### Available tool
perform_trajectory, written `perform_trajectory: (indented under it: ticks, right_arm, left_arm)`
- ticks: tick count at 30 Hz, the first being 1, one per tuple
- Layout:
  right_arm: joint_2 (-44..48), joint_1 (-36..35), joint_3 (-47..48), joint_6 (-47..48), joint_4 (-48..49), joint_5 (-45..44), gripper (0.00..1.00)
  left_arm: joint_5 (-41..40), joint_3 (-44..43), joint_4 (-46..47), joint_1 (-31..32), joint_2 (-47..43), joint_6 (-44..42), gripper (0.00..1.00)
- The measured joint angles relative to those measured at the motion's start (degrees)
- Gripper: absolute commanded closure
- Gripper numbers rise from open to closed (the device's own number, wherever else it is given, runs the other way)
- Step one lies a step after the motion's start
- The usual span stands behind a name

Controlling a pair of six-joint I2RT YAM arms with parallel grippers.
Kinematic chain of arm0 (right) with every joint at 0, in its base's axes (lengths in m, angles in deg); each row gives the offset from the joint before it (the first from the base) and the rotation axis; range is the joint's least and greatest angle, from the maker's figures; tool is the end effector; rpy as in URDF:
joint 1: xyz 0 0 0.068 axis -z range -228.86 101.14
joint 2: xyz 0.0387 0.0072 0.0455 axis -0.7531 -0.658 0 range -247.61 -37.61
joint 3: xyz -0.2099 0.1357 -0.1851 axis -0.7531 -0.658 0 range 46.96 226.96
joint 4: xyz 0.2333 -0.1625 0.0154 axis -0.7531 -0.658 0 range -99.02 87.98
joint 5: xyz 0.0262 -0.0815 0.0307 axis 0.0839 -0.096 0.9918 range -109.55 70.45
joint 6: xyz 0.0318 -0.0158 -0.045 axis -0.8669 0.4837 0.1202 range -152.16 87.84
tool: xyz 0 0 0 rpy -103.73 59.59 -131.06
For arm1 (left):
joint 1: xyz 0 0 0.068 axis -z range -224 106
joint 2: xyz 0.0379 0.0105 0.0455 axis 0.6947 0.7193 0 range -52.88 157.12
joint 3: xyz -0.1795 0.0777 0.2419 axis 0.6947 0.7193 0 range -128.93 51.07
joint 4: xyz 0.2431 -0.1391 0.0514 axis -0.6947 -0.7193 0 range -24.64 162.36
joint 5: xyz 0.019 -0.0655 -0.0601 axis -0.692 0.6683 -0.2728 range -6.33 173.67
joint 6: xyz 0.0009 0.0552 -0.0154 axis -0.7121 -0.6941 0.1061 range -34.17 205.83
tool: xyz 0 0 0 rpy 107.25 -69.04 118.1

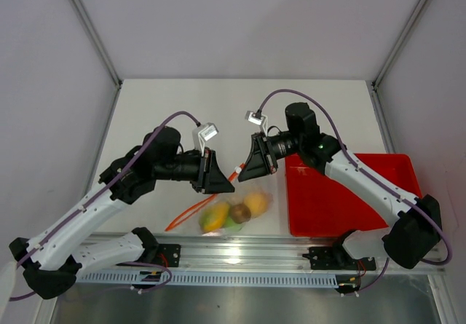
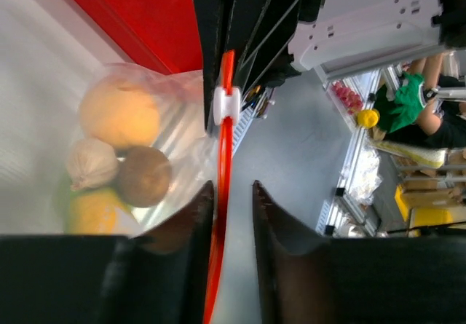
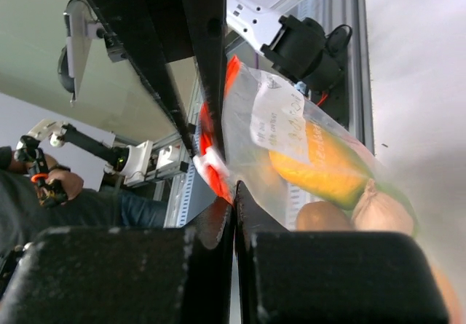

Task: Place the food in the zip-top bag and seal the zipper
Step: Zip the zipper food storage bag at the center of the board.

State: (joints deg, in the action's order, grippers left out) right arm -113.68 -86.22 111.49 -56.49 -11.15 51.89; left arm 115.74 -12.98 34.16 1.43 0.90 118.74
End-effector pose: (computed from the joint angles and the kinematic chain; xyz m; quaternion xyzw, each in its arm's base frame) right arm 0.2189 0.2155 0.3821 -0.4057 0.6258 0.6490 0.1503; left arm 0.1187 -0.1514 0.4146 0.2314 0.8031 -0.4965 0.2346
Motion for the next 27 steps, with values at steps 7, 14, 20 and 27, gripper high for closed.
perform_trajectory:
  ticks: [7, 14, 20, 27]
  right_arm:
    - [0.5, -0.8, -0.6, -0.3, 0.1, -4.0, 1.0]
    - [0.7, -2.3, -0.8, -0.7, -0.1, -6.6, 1.0]
    - [0.7, -2.8, -0.8, -0.8, -0.4, -7.1, 1.0]
    - [0.6, -2.9, -0.8, -1.6, -0.4, -7.1, 1.0]
  left_arm:
    - [-5.2, -2.1, 0.4, -0.3, -0.4, 0.5, 0.4]
    - [-9.6, -2.1, 2.1, -0.3, -0.9, 0.5, 0.47]
    - [-12.1, -2.1, 3.3, -0.3, -0.9, -0.5, 0.63]
    - [-12.6, -2.1, 3.8, -0.3, -0.9, -2.5, 0.63]
